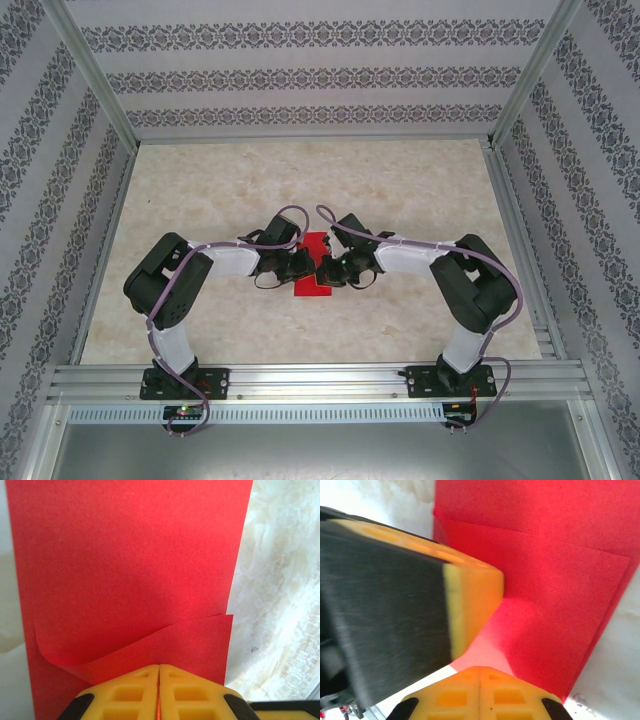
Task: Fold a paper plane with a square sheet of paper (pick it up from the middle)
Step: Fold the triangle a second time at the center of the table.
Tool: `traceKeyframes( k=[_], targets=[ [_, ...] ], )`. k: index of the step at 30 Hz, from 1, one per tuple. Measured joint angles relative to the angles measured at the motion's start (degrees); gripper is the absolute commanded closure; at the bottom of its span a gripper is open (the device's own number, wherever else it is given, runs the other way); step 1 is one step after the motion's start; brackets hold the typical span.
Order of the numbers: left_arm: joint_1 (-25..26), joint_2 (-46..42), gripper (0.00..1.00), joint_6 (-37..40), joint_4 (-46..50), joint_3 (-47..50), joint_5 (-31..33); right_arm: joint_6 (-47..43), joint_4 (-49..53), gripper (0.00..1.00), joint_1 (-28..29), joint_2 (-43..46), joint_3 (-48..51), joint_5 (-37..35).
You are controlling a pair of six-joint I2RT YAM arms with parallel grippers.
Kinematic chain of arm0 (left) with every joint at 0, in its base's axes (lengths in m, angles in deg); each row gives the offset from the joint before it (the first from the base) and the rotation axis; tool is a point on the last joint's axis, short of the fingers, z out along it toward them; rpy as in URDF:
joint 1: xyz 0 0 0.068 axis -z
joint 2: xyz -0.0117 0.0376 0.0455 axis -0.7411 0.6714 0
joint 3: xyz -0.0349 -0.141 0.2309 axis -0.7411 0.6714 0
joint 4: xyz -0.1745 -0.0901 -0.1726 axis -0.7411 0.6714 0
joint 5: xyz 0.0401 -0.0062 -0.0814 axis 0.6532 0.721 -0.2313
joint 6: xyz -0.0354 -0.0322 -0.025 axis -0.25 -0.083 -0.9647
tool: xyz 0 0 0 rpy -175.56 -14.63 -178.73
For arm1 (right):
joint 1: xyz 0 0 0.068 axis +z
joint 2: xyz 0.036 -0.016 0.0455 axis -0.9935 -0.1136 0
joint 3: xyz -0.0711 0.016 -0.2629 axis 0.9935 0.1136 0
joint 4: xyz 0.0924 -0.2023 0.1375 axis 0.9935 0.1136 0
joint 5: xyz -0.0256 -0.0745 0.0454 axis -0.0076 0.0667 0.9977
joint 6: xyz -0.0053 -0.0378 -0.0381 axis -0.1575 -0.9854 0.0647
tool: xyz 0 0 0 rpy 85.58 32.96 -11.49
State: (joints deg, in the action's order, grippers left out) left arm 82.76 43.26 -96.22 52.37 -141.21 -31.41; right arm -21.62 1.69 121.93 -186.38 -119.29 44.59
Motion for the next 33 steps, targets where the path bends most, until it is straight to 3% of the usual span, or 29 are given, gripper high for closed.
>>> traceKeyframes(
  k=[11,22,33],
  targets=[
    [0.00,0.00,0.92,0.00,0.02,0.00,0.09,-1.46,-0.52,1.00,-0.50,-1.68,1.20,0.09],
    [0.00,-0.22,0.93,-0.24,-0.61,0.48,0.15,-4.13,-2.38,1.00,-1.51,5.46,10.49,2.05],
    [0.00,-0.22,0.93,-0.24,-0.63,0.48,0.09,-2.89,-2.01,1.00,-1.44,4.74,3.21,1.88]
  ],
)
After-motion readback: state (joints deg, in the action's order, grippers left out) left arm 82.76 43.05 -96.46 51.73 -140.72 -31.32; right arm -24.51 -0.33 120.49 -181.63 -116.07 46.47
